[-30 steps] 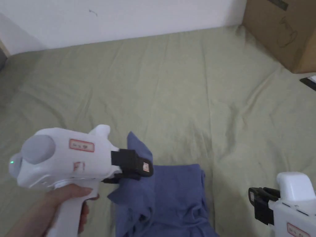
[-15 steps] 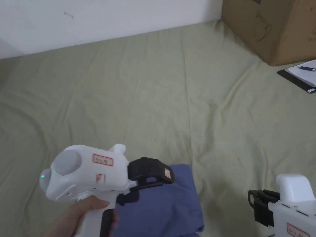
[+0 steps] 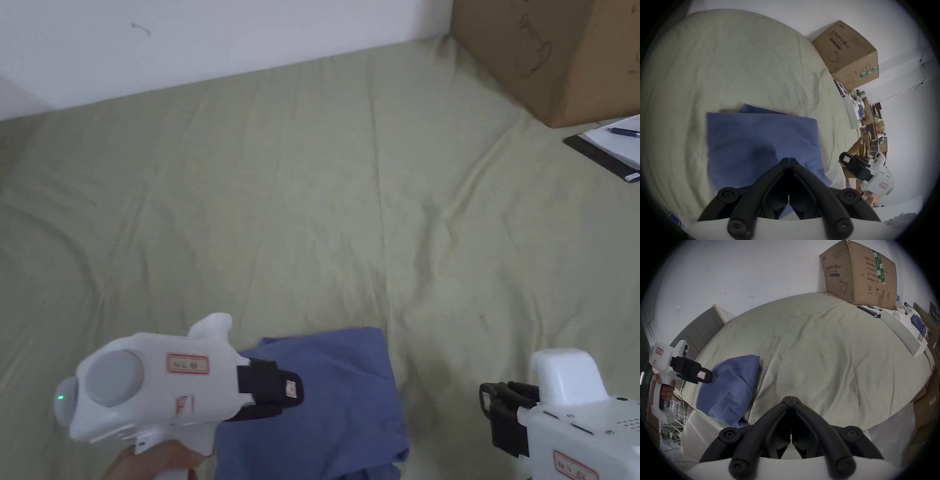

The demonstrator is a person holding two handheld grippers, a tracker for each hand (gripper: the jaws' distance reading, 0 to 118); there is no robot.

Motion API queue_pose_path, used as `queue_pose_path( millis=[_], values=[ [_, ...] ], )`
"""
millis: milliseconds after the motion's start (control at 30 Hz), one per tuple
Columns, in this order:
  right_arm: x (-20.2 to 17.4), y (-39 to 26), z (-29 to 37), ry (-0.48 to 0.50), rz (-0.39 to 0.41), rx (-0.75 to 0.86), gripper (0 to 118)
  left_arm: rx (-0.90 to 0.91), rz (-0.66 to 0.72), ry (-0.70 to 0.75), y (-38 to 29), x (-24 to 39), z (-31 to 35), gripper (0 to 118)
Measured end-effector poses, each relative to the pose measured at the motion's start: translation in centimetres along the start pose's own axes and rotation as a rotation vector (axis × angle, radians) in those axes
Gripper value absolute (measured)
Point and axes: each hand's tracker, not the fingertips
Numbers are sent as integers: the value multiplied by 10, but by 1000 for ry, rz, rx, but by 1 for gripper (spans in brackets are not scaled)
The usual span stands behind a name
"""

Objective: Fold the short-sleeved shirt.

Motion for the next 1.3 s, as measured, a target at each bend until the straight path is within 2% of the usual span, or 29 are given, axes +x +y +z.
queue_pose_path(
  millis=[100, 233, 467, 600, 667, 767, 867, 933, 967, 1000, 1033, 1067, 1100, 1200, 1300],
  values=[
    [1, 0, 2, 4, -12, 5, 0, -92, -18, -11, -2, 13, -36, 0],
    [1, -1, 5, 1, -10, 6, 0, -192, -110, -10, -17, 41, -81, 0],
    [-4, 3, 9, 5, -3, 16, 0, -214, -152, -133, -32, 73, -91, 0],
    [-15, 10, 8, 22, 17, 25, 0, -140, -189, -113, -37, 65, -61, 0],
    [-26, 16, 1, 43, 35, 24, 0, -80, -143, -141, -36, 48, -31, 0],
    [-55, 24, -13, 87, 131, 22, 0, 36, -54, -200, -32, 10, 19, 0],
    [-85, 28, -37, 154, 175, -1, 0, 127, 24, -177, -29, -33, 63, 2],
    [-107, 28, -58, 169, 227, -39, 0, 165, 109, -149, -28, -66, 83, 22],
    [-114, 27, -66, 171, 255, -45, 0, 175, 135, -148, -28, -76, 89, 40],
    [-124, 25, -76, 161, 286, -69, 0, 198, 175, -167, -30, -90, 95, 70],
    [-130, 22, -87, 134, 305, -95, 0, 223, 205, -200, -32, -102, 98, 89],
    [-132, 18, -96, 104, 314, -111, 0, 230, 232, -221, -32, -111, 99, 102],
    [-134, 13, -104, 80, 310, -129, 0, 231, 267, -241, -33, -121, 99, 107],
    [-129, 9, -107, 93, 256, -105, 0, 189, 334, -291, -35, -132, 86, 107],
    [-128, 11, -104, 93, 267, -107, 0, 110, 329, -324, -30, -142, 57, 107]
  ],
)
